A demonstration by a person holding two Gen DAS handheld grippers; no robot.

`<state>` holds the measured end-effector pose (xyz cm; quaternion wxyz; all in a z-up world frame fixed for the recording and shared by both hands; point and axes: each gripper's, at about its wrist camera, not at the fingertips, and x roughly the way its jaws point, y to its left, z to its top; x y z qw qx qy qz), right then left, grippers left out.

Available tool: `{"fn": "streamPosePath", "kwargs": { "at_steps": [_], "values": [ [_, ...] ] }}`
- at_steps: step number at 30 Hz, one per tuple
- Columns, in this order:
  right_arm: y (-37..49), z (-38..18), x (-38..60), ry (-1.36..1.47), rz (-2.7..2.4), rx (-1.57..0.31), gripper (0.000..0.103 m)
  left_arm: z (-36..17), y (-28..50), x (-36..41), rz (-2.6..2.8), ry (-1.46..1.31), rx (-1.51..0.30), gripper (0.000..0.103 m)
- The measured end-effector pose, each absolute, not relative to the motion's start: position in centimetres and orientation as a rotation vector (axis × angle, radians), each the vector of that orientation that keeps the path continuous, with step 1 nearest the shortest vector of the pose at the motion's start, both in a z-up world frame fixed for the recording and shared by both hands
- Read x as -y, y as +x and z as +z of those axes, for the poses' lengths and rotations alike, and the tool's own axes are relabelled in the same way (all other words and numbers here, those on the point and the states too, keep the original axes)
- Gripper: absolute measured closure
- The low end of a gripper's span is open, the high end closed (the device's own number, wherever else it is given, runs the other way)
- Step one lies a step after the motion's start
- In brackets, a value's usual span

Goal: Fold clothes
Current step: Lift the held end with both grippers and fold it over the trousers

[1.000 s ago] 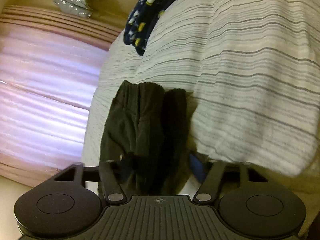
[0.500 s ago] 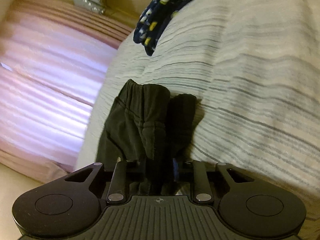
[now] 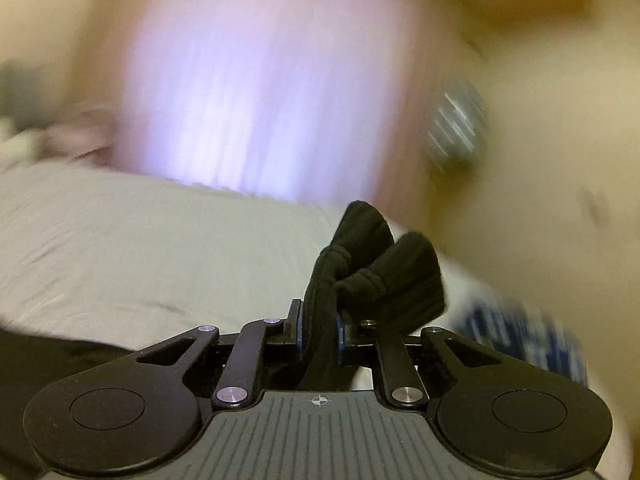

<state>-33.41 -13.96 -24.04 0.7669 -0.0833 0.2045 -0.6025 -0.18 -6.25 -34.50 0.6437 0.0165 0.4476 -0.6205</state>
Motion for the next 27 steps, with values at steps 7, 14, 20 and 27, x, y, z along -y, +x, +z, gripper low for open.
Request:
{"fn": "streamPosePath", "kwargs": {
  "at_steps": [7,14,20,27],
  "values": [
    [-21.3,-31.2,4.8,-0.565,-0.805,-0.628,0.089,-36.1,2.7,4.1,-1.367,-0.002,-1.116,0.081],
    [-18.0,-38.1,3.4,-0.63,-0.693,-0.799,0.089,-37.5,3.6,3.1,-1.356,-0.003,-1.182,0.081],
    [-18.4,-32.9,2.7,-0.573,-0.744,-0.621,0.089,-37.9,3.8,2.6,-1.364,-0.025,-1.192,0.081],
    [-17.6,-35.8,0.9,-0.598,-0.668,-0.699,0.089,-38.5,4.1,2.3,-1.36,-0.034,-1.204,0.081]
  ]
}}
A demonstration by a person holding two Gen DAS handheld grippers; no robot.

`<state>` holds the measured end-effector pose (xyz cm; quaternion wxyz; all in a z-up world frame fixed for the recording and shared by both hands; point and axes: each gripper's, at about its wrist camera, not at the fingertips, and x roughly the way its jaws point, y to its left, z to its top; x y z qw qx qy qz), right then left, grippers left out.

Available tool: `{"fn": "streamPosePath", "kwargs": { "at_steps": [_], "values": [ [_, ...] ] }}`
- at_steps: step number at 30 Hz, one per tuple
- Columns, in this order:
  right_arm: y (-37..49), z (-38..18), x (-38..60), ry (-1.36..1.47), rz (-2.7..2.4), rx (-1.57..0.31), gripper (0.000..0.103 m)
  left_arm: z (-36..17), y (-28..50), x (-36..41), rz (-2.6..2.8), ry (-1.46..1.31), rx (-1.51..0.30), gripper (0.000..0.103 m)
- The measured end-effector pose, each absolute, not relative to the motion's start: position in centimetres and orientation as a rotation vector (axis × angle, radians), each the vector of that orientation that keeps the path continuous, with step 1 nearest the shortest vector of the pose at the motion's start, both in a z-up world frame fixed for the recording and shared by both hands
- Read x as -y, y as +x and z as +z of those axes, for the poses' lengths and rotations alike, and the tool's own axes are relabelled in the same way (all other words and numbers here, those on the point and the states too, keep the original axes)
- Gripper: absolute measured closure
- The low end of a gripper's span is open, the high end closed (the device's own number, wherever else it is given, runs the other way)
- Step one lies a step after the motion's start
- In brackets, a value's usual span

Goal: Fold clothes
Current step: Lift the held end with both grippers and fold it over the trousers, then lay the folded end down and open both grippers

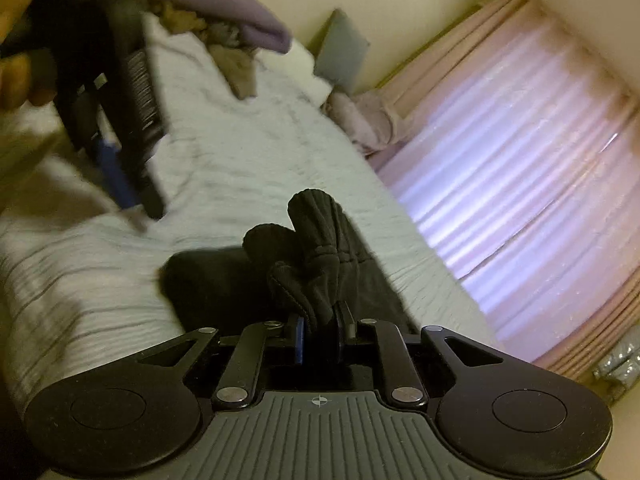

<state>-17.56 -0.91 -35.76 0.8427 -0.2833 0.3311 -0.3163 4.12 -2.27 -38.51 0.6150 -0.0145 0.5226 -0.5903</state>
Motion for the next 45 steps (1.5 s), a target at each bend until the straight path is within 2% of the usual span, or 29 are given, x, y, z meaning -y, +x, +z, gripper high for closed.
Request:
{"fn": "streamPosePath", "kwargs": {
  "at_steps": [6,10,15,18,20,22,24,25,27,30,34,37,42,45],
  "values": [
    [-17.6,-33.6,0.8,-0.583,-0.652,-0.603,0.089,-38.5,4.2,2.3,-1.359,-0.036,-1.209,0.081],
    [-16.9,-35.9,0.4,-0.59,-0.612,-0.68,0.089,-38.6,4.3,2.2,-1.358,-0.037,-1.21,0.081],
    [-16.8,-35.5,0.6,-0.557,-0.63,-0.641,0.089,-38.7,4.4,2.2,-1.351,-0.029,-1.211,0.086],
    [-16.7,-37.7,0.7,-0.575,-0.59,-0.723,0.089,-38.8,4.3,2.1,-1.344,-0.021,-1.211,0.086],
    [-17.0,-38.6,0.1,-0.582,-0.598,-0.731,0.077,-38.6,4.3,2.0,-1.336,-0.01,-1.208,0.086],
    [-16.7,-38.4,-0.1,-0.575,-0.629,-0.737,0.073,-38.3,4.3,1.8,-1.328,0.004,-1.203,0.086],
    [-17.3,-37.6,-0.4,-0.551,-0.641,-0.723,0.059,-37.7,4.1,1.6,-1.326,0.014,-1.189,0.087],
    [-18.0,-37.0,-0.7,-0.531,-0.648,-0.703,0.042,-37.1,3.9,1.5,-1.33,0.019,-1.169,0.087],
    [-19.8,-35.6,-1.3,-0.479,-0.677,-0.632,0.035,-35.9,3.6,1.2,-1.348,0.024,-1.126,0.087],
    [-22.8,-33.5,-1.2,-0.326,-0.753,-0.566,0.035,-33.7,2.8,1.3,-1.402,0.011,-1.072,0.087],
    [-27.9,-30.4,2.3,0.031,-0.917,-0.443,0.036,-30.8,0.3,2.3,-1.524,0.038,-0.955,0.087],
    [-31.1,-29.1,5.6,0.272,-1.004,-0.356,0.058,-29.5,-2.3,4.0,-1.587,0.105,-0.865,0.086],
    [-33.5,-29.9,8.9,0.444,-1.077,-0.319,0.063,-31.1,-5.7,6.8,-1.544,0.321,-0.729,0.085],
    [-33.4,-32.3,10.4,0.487,-1.064,-0.395,0.063,-33.2,-6.4,7.6,-1.5,0.406,-0.684,0.085]
  ]
}}
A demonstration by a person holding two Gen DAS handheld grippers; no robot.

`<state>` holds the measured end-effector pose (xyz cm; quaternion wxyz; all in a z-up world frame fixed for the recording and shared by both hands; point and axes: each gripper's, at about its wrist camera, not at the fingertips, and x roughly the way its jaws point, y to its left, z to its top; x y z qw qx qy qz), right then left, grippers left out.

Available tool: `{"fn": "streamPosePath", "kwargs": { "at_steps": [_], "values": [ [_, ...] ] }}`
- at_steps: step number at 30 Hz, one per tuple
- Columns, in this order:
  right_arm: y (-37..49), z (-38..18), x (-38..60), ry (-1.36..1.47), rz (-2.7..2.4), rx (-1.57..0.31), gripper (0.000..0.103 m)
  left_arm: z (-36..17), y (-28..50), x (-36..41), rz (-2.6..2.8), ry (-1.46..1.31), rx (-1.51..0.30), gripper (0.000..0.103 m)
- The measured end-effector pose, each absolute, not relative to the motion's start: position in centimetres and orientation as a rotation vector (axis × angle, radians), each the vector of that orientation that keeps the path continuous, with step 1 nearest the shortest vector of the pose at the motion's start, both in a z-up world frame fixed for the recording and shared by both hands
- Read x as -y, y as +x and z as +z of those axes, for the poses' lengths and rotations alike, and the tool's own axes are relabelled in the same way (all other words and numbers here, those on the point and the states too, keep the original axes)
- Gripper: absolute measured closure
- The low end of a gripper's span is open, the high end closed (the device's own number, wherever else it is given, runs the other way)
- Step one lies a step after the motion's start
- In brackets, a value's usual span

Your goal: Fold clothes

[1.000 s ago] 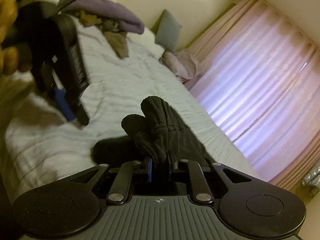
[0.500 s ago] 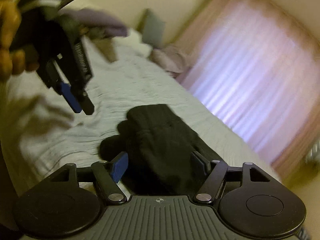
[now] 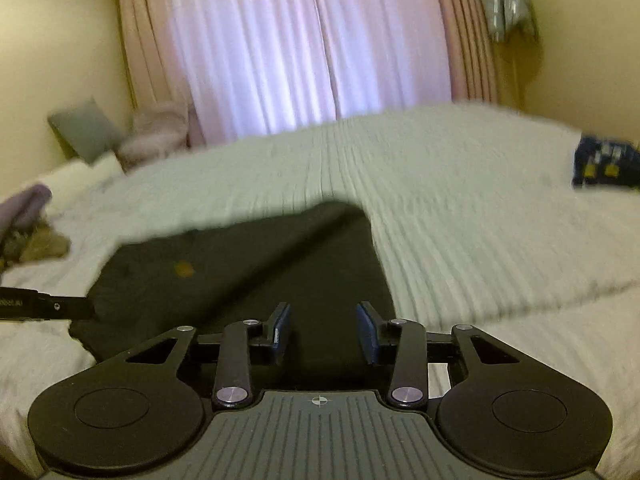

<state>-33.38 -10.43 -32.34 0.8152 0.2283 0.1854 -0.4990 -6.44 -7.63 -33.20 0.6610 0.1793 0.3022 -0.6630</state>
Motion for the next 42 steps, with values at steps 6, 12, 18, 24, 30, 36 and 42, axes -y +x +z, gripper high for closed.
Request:
{"fn": "streamPosePath", "kwargs": {
  "at_steps": [6,12,18,24,30,36,42],
  "values": [
    [-32.5,-32.4,11.1,0.419,-1.056,-0.476,0.063,-35.5,-6.5,8.4,-1.456,0.424,-0.664,0.076],
    [-32.8,-33.3,11.7,0.459,-1.024,-0.473,0.063,-34.7,-6.1,8.1,-1.427,0.391,-0.706,0.076],
    [-35.0,-30.7,9.1,0.566,-1.079,-0.398,0.062,-31.1,-6.0,4.8,-1.394,0.359,-0.743,0.08],
    [-35.5,-30.4,5.5,0.616,-1.143,-0.498,0.062,-30.2,-8.1,2.3,-1.288,0.49,-0.713,0.08],
    [-35.4,-29.8,3.0,0.62,-1.165,-0.534,0.062,-29.3,-10.1,-0.5,-1.324,0.516,-0.681,0.08],
    [-36.0,-28.0,0.4,0.587,-1.206,-0.51,0.062,-28.0,-10.2,-3.5,-1.37,0.474,-0.656,0.079],
    [-36.4,-25.9,-2.3,0.532,-1.228,-0.445,0.032,-27.0,-9.7,-5.9,-1.403,0.409,-0.645,0.078]
  ]
}}
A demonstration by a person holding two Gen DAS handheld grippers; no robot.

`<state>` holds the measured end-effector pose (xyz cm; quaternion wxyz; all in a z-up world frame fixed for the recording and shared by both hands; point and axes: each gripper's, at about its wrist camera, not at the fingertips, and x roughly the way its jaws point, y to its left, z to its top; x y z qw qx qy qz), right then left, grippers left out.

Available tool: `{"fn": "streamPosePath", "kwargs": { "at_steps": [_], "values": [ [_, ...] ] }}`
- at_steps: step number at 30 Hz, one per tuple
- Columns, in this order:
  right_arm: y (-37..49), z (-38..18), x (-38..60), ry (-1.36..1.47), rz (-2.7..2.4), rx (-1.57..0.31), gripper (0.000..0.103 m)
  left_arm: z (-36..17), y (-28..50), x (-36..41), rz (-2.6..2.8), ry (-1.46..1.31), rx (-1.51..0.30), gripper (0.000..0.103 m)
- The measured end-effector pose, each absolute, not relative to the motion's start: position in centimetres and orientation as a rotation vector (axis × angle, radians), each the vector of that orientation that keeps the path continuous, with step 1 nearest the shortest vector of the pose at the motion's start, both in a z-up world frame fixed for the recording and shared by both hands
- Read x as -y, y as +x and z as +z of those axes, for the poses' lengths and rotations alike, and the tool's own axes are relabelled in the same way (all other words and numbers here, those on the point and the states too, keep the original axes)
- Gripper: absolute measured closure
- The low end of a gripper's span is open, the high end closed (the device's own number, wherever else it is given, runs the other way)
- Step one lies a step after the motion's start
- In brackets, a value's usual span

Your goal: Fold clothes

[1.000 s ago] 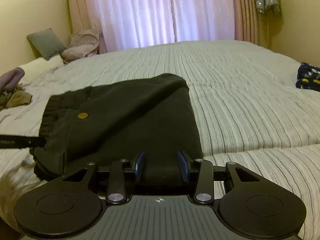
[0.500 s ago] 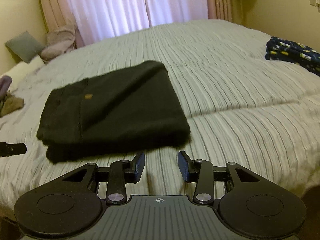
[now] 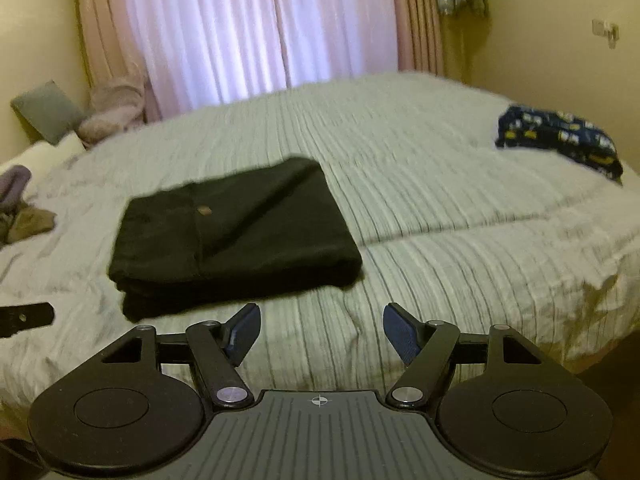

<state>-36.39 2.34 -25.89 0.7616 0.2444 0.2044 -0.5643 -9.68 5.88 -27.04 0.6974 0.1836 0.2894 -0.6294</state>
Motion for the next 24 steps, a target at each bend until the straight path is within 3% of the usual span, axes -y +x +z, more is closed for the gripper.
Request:
{"fn": "streamPosePath", "kwargs": {
  "at_steps": [7,16,24],
  "values": [
    [-35.8,-25.6,-3.2,0.546,-1.214,-0.408,0.032,-27.7,-8.2,-6.6,-1.42,0.36,-0.681,0.078],
    [-33.9,-29.3,0.7,0.714,-1.116,-0.366,0.032,-31.4,-4.3,-4.4,-1.388,0.283,-0.814,0.078],
    [-34.7,-30.1,6.2,0.81,-0.952,-0.047,0.032,-33.3,-0.1,1.6,-1.426,0.194,-0.838,0.081]
  ]
}}
